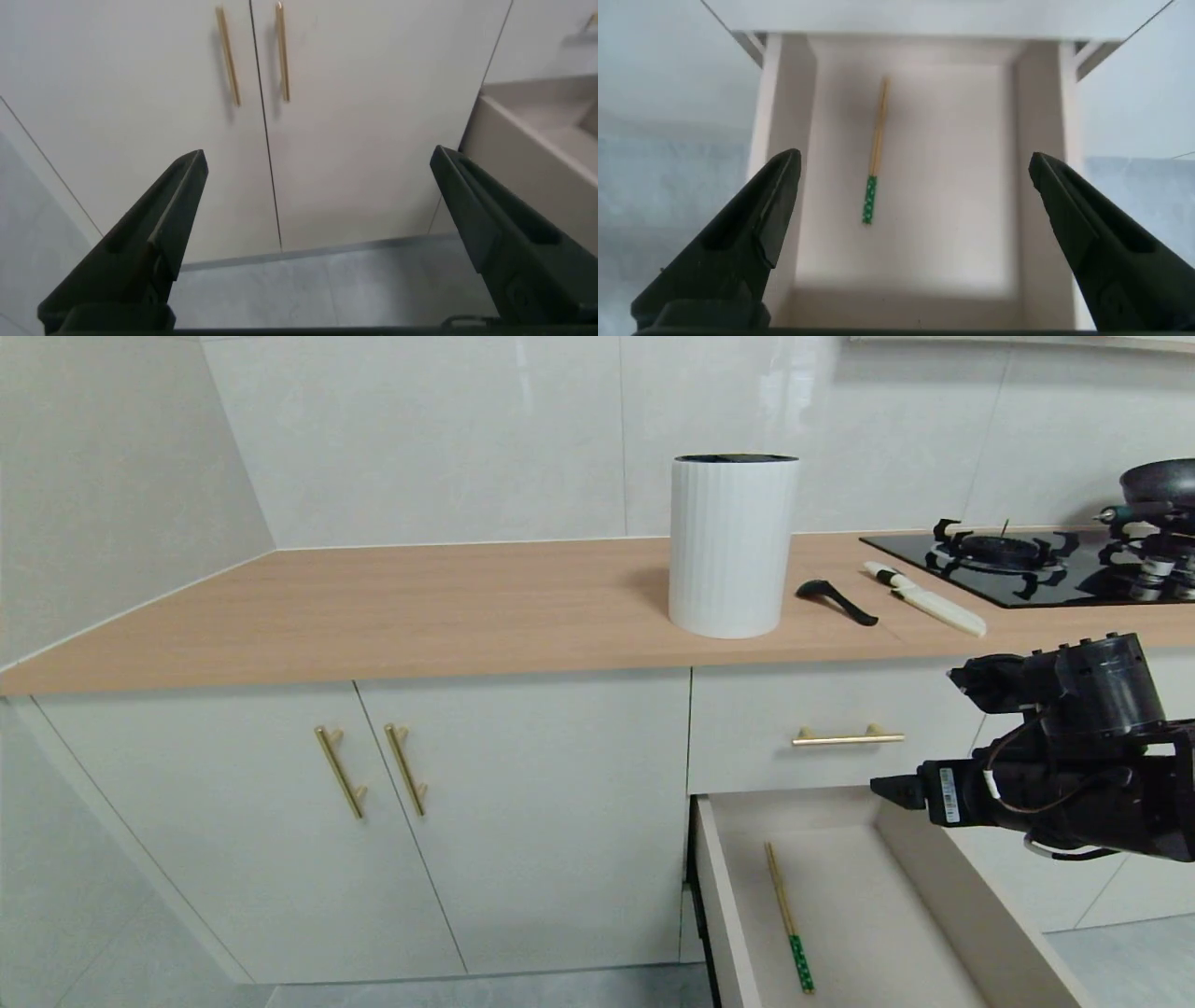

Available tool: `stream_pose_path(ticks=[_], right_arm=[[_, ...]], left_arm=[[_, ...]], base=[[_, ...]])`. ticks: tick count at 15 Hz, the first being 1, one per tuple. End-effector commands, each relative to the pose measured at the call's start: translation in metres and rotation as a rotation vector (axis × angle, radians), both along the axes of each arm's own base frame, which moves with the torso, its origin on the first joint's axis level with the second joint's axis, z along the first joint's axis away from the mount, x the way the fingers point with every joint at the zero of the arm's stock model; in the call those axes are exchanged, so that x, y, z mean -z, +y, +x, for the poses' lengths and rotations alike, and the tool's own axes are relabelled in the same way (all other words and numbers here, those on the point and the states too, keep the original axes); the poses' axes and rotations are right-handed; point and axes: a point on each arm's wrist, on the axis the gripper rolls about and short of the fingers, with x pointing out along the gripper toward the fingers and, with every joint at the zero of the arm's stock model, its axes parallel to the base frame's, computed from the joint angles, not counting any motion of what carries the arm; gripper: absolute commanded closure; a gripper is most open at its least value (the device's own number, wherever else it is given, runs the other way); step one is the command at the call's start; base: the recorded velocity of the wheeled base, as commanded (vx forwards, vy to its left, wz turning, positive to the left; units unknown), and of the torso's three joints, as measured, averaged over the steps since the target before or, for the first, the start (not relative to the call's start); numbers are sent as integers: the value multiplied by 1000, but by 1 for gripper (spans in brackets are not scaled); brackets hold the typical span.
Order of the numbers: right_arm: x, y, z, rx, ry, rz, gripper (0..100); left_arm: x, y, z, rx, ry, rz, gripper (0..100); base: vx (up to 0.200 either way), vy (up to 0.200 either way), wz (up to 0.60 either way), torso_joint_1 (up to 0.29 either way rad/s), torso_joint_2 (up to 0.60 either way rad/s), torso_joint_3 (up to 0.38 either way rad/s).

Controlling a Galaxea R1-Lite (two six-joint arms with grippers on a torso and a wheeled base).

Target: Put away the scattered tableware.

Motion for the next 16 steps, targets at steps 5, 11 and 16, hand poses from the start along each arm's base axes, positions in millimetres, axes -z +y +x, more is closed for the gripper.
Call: stream_pose_path(ticks=[5,11,16], right_arm=[[-4,-3,-2,4,-14,-2,0],[0,-4,-2,-2,-2,-16,0],[5,-5,-7,-31,-5,-66,0]], left_arm=[[0,0,0,0,1,0,0],[0,0,0,0,3,0,0],[0,0,0,0,1,0,0]], base=[[0,0,0,137,-457,-332],[0,0,0,175,-481,-311],[0,0,0,147,-357,-210]])
